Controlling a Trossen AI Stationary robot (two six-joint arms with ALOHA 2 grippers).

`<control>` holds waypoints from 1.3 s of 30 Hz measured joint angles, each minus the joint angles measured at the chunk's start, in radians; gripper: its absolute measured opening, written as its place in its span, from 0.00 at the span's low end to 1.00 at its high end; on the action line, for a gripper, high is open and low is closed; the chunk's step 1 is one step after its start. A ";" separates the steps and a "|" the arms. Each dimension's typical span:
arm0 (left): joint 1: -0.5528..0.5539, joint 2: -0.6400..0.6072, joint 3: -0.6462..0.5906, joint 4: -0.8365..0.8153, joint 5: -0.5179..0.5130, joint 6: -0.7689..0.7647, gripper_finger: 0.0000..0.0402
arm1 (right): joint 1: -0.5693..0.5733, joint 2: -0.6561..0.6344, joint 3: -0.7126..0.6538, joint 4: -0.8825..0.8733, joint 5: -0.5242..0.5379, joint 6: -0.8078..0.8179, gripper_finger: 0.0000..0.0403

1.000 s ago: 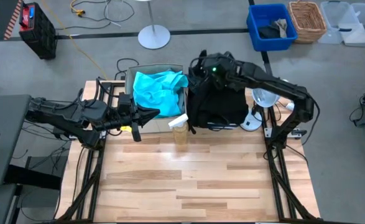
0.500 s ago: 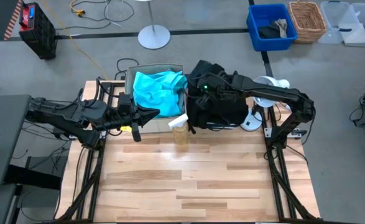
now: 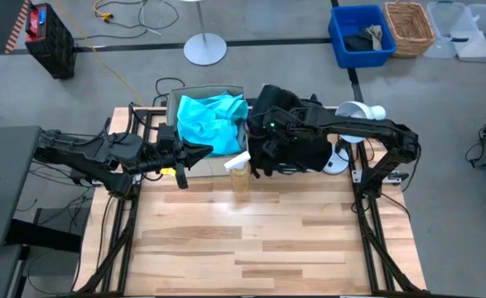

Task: Sort clothes
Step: Put the black shirt into the blue laundry organizer

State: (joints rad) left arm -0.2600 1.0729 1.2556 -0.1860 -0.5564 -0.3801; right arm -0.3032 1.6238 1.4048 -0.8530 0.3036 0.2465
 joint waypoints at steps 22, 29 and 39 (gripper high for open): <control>0.000 0.000 0.000 -0.007 0.000 -0.009 0.00 | -0.012 -0.002 -0.072 0.057 -0.083 0.016 0.11; 0.000 0.000 0.000 -0.010 0.000 -0.016 0.00 | 0.011 -0.002 -0.020 0.049 -0.053 0.007 0.28; 0.000 0.000 0.000 -0.013 0.000 -0.017 0.00 | 0.022 -0.002 0.115 -0.080 -0.043 -0.130 0.53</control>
State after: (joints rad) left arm -0.2600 1.0729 1.2556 -0.1986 -0.5564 -0.3969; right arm -0.2811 1.6215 1.5199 -0.9330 0.2607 0.1164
